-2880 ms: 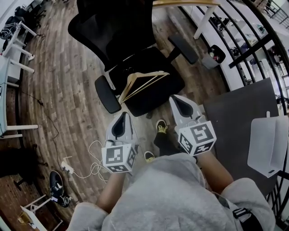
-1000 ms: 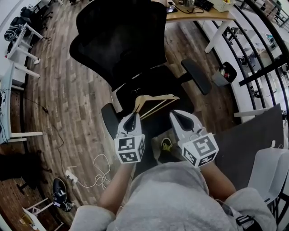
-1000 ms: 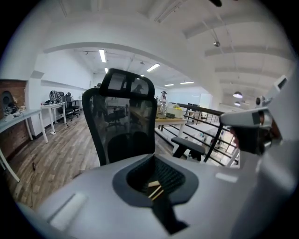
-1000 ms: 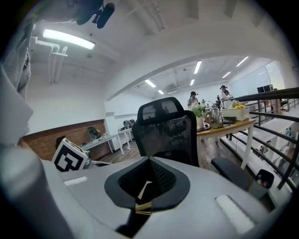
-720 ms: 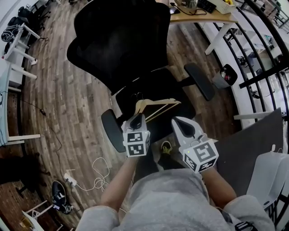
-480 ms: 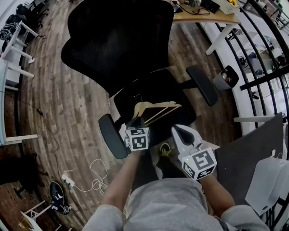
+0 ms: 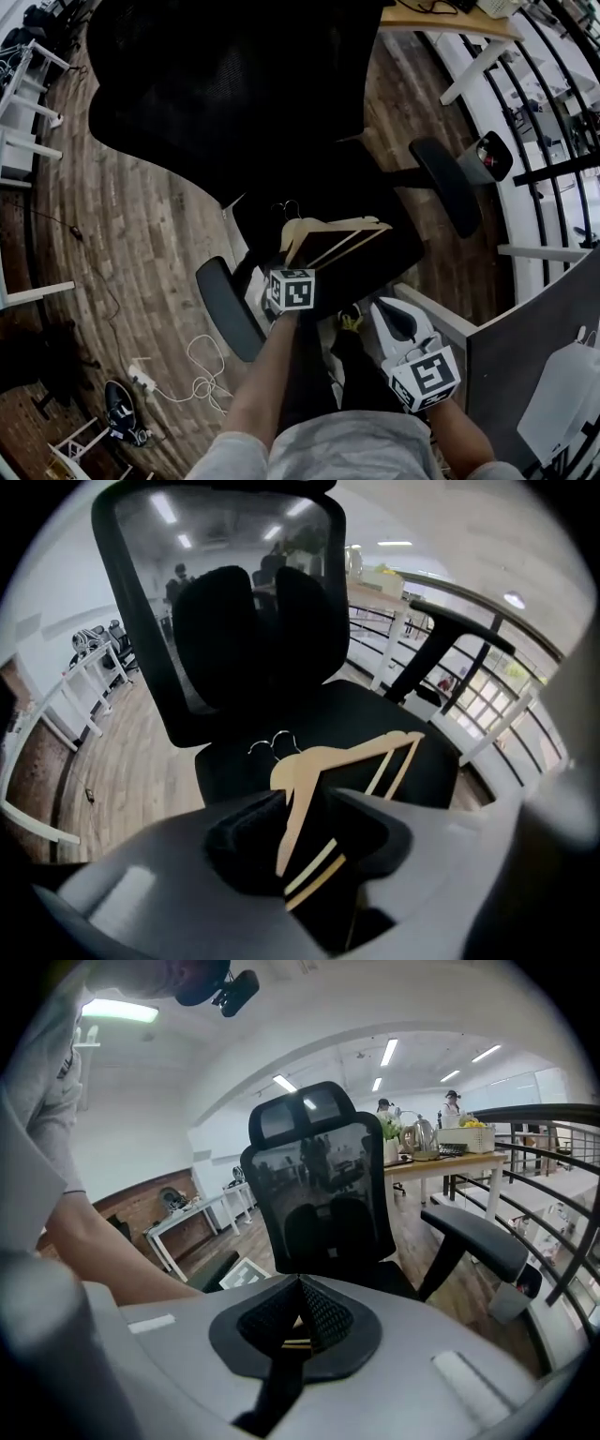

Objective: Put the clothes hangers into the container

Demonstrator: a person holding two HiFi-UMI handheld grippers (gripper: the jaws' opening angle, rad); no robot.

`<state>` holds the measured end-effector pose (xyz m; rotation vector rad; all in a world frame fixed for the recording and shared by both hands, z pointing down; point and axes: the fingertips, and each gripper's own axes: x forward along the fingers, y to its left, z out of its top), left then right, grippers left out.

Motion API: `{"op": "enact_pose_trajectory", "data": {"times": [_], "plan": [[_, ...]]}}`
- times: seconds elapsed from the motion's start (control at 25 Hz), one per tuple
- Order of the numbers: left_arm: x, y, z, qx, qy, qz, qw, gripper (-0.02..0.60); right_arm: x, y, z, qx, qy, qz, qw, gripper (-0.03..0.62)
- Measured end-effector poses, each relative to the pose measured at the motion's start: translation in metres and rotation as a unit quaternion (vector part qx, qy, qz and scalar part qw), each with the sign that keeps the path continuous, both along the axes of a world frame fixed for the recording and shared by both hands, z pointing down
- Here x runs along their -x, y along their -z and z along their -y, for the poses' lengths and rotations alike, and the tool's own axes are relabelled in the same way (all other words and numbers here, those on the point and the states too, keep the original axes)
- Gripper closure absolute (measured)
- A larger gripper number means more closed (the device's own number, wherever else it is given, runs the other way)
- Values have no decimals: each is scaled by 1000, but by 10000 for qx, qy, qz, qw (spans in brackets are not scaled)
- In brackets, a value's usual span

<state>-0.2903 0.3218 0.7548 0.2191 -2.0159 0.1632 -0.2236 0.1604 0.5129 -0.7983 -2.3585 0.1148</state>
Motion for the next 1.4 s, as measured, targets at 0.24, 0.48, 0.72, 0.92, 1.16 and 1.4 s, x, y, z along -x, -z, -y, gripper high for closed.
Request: {"op": "enact_pose_trajectory", "data": {"times": [0.24, 0.48, 0.72, 0.92, 1.16, 1.4], "plan": [[6, -67, -9, 213, -335, -323, 9987, 416, -2, -45, 7, -179, -228, -390, 9988, 595], [14, -109, -15, 651, -537, -496, 9952, 405, -4, -65, 16, -266, -536, -618, 9963, 595], [26, -121, -27, 1414, -507, -493, 9874, 447, -8, -72, 22, -341, -700, -763, 9940, 595], [23, -113, -24, 1389, -443, -536, 9879, 478, -10, -73, 26, -278, -792, -781, 9934, 595], [14, -89, -21, 1338, -441, -337, 9895, 482, -7, -62, 26, -143, -899, -639, 9938, 595], [10, -47, -6, 1126, -481, 60, 9925, 489, -14, -46, 32, -13, -958, -465, 9943, 595]]}}
